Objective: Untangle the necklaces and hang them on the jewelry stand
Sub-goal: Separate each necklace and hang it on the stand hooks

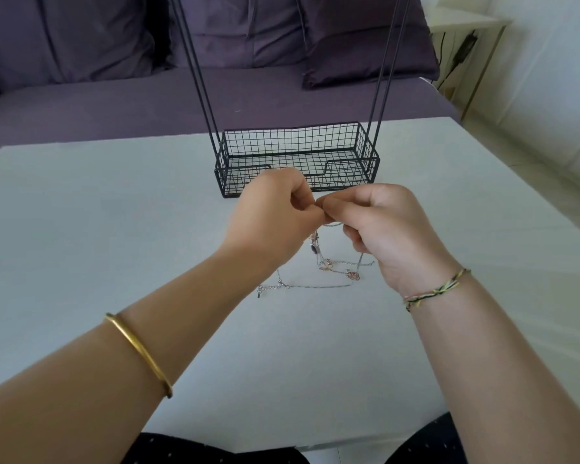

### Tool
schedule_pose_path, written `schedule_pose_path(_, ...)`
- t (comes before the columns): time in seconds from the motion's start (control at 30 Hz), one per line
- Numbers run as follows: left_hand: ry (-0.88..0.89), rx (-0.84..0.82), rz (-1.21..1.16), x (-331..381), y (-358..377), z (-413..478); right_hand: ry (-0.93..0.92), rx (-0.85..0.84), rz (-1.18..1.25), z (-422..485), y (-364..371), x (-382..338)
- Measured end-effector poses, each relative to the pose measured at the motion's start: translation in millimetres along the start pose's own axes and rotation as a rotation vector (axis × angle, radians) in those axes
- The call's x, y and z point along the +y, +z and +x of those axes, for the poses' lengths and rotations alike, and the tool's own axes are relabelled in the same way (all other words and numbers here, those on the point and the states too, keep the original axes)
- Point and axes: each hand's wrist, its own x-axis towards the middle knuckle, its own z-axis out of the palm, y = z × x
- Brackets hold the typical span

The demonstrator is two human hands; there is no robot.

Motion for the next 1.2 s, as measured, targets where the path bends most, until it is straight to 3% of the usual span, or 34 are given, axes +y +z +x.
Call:
schedule_pose_path(0.2,0.019,-0.002,0.015,-0.3,-0.5,3.2,-0.098,0.022,-0.160,1.7,2.2,-0.1)
schedule_pose_path(0.33,-0.161,-0.086,-0.242,1.2,-2.4,6.3,-0.061,-0.003,-0.189,2.9,-1.1,0.0)
schedule_pose_path(0.47,-0.380,-0.285,-0.473,0.2,-5.4,8.0,-0.087,0.006,-0.198,3.2,0.0,-0.6)
schedule_pose_path(0.7,-0.328,-0.201,-0.395,-3.9,-9.2,11.5,-0.102,-0.120,-0.346,2.6,2.4,-2.0)
schedule_pose_path(0.83,-0.387,-0.330,-0.471,-3.1,-8.7,9.7,-0.172,-0.059,-0.380,3.1,-2.0,-0.7)
schedule_pose_path(0.97,-0.453,-0.416,-0.552,-3.7,-10.5,11.4,-0.201,-0.022,-0.312,3.2,-1.8,-0.6)
schedule_pose_path(1.1,-0.459,-0.349,-0.621,-2.1,-10.9,11.7,-0.128,-0.043,-0.203,3.6,-1.7,-1.5)
schedule_pose_path(1.2,-0.399,-0.303,-0.546,-1.2,-8.5,10.6,-0.114,-0.029,-0.207,3.1,-1.6,-1.0)
